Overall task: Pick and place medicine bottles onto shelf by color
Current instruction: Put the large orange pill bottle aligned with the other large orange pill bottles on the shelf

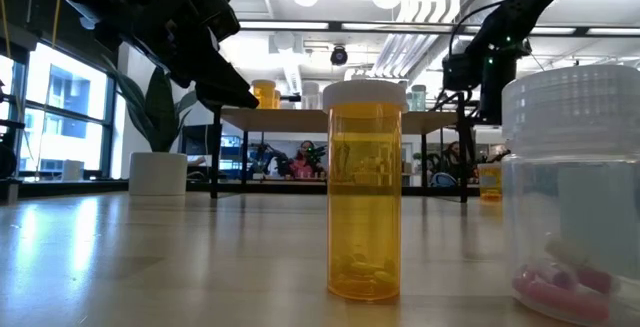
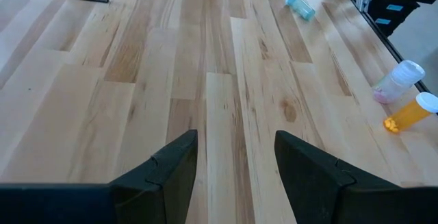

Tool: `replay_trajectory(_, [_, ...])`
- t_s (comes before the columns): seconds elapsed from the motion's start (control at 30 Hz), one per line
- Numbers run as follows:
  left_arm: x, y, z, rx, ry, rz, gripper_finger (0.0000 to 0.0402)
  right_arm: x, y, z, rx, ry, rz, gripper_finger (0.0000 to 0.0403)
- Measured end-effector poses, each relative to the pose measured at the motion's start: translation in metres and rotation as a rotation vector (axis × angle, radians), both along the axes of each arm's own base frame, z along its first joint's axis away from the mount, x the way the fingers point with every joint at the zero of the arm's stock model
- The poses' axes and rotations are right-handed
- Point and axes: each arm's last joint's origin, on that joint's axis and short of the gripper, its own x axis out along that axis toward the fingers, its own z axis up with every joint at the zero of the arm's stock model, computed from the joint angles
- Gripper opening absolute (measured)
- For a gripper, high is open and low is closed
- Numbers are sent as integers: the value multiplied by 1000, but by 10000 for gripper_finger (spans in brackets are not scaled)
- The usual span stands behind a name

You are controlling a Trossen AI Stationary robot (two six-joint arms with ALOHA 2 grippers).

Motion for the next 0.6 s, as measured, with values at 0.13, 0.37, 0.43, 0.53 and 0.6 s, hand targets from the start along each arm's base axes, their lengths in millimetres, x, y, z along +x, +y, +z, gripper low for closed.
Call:
replay_trajectory(0.13, [0, 0, 0, -1, 0, 0, 186, 0, 0, -8, -4, -42, -1, 300])
replay_trajectory(0.37, [0, 0, 0, -6, 0, 3, 186, 0, 1, -8, -1, -35, -2, 300])
replay_trajectory(0.43, [0, 0, 0, -7, 1, 4, 186, 0, 1, -8, -2, -32, -2, 300])
replay_trajectory(0.53, [0, 0, 0, -7, 1, 4, 186, 0, 2, -8, 3, -28, 7, 300])
replay_trajectory(0.6, [0, 0, 0, -7, 0, 4, 186, 0, 3, -8, 10, -23, 11, 300])
